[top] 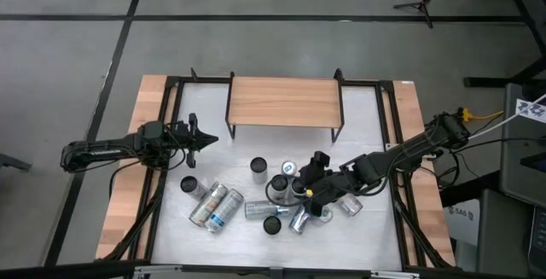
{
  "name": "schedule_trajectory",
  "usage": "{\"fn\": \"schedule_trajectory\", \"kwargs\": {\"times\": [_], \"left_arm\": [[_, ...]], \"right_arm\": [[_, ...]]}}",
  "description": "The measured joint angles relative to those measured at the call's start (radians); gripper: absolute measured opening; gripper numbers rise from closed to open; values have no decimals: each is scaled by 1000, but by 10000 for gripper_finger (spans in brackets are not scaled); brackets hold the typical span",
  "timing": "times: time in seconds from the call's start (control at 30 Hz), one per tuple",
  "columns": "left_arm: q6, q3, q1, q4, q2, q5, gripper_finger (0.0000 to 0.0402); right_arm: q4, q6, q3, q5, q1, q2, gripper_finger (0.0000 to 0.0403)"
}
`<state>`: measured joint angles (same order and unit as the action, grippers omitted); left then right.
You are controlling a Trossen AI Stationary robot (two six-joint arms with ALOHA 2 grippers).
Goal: Sort soda cans
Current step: Put the middle white pink soda can on the shelf
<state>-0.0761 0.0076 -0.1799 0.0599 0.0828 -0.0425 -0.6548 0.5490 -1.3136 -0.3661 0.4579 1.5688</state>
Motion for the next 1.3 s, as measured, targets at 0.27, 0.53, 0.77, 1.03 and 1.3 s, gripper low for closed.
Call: {"fn": "schedule_trajectory", "kwargs": {"times": [0.27,0.53,0.77,1.03,1.3], "left_arm": [[0,0,0,0,0,0,0],[0,0,0,0,0,0,0],[0,0,0,0,0,0,0],[0,0,0,0,0,6,0],[0,0,0,0,0,6,0]], "right_arm": [[-21,5,0,-8,0,0,379],[-37,23,0,0,0,0,379],[-27,56,0,3,0,25,379],[-27,101,0,-8,0,31,379],[-28,130,1,-8,0,40,379]]}}
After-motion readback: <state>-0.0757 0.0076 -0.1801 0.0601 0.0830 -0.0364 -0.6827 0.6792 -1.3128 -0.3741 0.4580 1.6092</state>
